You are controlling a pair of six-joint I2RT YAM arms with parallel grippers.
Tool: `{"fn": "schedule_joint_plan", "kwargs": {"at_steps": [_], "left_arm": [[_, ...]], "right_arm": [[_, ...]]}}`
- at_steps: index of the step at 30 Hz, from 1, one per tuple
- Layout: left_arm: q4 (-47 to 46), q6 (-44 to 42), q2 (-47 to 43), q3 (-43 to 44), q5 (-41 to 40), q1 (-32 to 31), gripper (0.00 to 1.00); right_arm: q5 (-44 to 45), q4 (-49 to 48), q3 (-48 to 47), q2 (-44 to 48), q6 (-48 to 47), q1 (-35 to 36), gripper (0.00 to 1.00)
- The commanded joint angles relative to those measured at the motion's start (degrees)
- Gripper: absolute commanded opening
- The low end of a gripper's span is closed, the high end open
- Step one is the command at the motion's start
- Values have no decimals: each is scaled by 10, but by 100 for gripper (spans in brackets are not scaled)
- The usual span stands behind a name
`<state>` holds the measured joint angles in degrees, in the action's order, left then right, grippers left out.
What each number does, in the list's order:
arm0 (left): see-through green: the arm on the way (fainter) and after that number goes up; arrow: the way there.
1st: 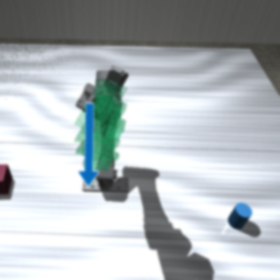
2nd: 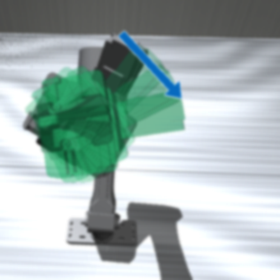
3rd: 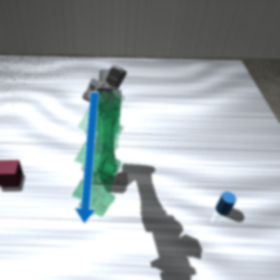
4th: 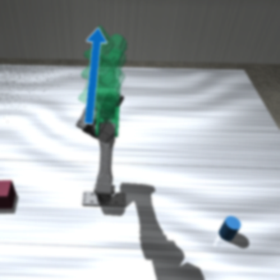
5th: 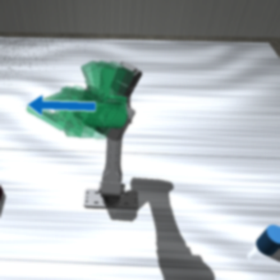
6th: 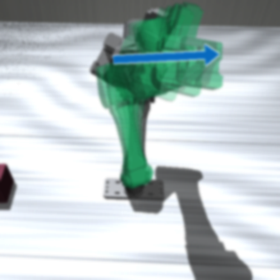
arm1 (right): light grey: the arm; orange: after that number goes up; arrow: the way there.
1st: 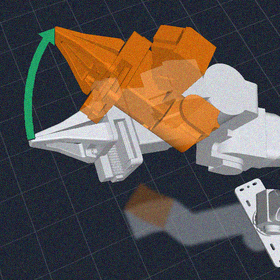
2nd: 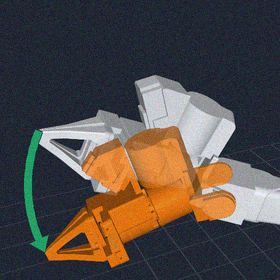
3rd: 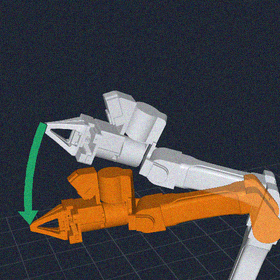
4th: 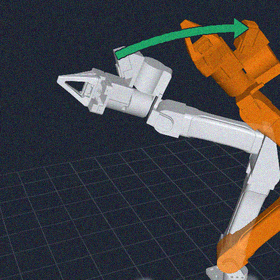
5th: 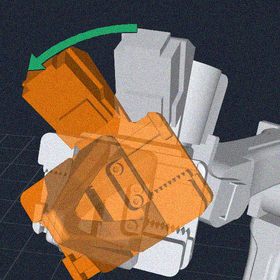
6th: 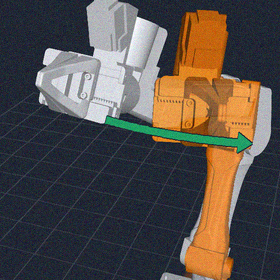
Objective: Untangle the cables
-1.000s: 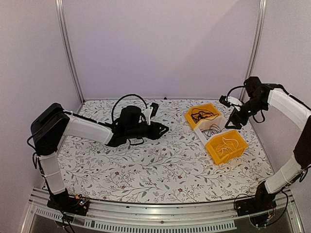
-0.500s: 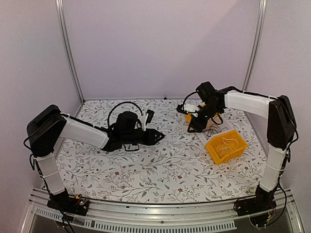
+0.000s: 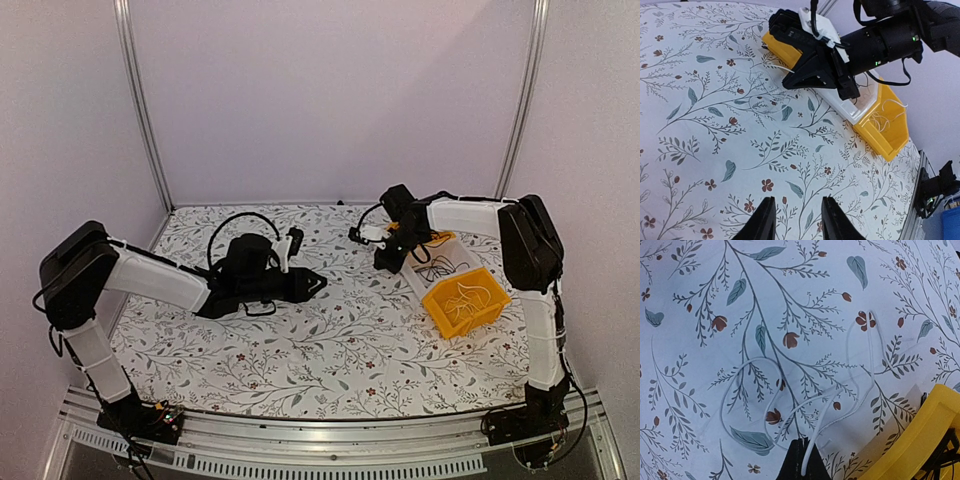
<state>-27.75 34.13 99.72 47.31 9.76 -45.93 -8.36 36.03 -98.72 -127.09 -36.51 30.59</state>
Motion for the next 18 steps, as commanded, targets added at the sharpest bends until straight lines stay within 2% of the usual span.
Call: {"fn": "schedule_joint_plan", "kwargs": {"at_steps": [1, 7, 12, 18], "left_arm": [[-18, -12, 36, 28, -13, 7, 31], [-76, -12, 97, 78, -11, 5, 38], [-128, -22, 121, 91, -13, -7, 42], [-166, -16, 151, 107, 10, -7, 42]], "right_arm": [[-39, 2, -17, 19, 16, 6, 0], [-154, 54, -21, 87, 45, 11, 0], [-238, 107, -37, 102, 57, 18, 0], [-283, 115, -25, 125, 65, 30, 0]]}}
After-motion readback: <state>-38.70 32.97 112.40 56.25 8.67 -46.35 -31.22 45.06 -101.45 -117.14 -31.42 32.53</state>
